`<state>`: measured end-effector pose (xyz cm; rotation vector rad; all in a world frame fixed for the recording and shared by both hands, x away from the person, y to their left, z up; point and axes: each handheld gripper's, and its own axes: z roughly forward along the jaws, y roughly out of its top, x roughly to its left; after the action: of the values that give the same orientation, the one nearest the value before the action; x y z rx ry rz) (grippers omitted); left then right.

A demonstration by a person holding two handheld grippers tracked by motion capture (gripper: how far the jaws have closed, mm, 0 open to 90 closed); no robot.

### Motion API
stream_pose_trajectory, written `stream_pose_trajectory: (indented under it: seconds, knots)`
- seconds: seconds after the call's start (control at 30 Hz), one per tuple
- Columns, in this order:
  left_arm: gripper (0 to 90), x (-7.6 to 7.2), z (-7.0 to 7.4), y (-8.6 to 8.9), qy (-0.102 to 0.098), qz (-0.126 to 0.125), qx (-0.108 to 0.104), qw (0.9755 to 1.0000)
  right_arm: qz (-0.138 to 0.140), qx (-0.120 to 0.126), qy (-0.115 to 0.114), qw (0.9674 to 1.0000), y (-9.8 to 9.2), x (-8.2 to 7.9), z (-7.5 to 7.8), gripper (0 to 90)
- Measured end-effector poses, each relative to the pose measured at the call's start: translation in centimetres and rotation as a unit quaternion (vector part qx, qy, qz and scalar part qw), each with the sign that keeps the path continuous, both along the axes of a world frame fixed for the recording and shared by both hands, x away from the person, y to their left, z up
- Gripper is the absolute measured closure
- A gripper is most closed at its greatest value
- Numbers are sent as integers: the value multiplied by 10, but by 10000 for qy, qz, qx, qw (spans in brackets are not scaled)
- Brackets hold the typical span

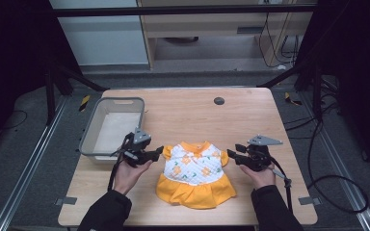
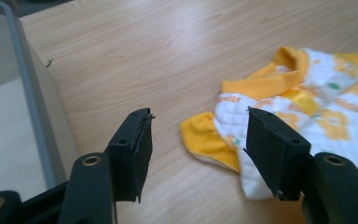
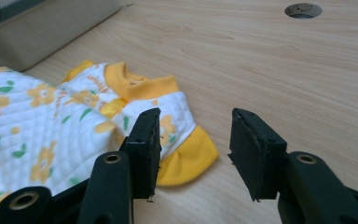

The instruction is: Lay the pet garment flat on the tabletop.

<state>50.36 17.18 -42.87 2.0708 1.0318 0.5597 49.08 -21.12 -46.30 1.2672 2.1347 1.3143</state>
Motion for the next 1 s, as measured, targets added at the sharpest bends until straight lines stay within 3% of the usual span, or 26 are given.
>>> stream_pose_trajectory:
  seconds: [0.03,0.13,0.3,0.4,0.5,0.77,0.8,0.9,1.0]
  knots:
    - [416,12,-10,-6,108,-2,109,9999,-3,-13,43,10000,3,4,-3,530]
    - [422,24,-23,-14,249,34,278,9993,-15,-191,134,9997,10,14,-12,530]
    - [434,33,-38,-23,449,71,313,9985,11,-426,348,9985,18,22,-25,541]
    - [452,38,-51,-28,681,129,435,9966,34,-531,411,9977,19,24,-29,562]
    - [477,38,-54,-30,772,109,454,9959,70,-558,514,9971,19,23,-33,592]
    - [614,35,-62,-25,922,127,90,9956,137,-822,599,9947,22,23,-38,698]
    - [634,35,-62,-25,922,127,90,9956,137,-822,599,9947,22,23,-38,698]
    - [722,33,-61,-30,879,54,260,9958,159,-867,628,9941,23,22,-38,832]
    - [770,32,-61,-32,864,59,287,9958,191,-855,669,9939,25,22,-38,873]
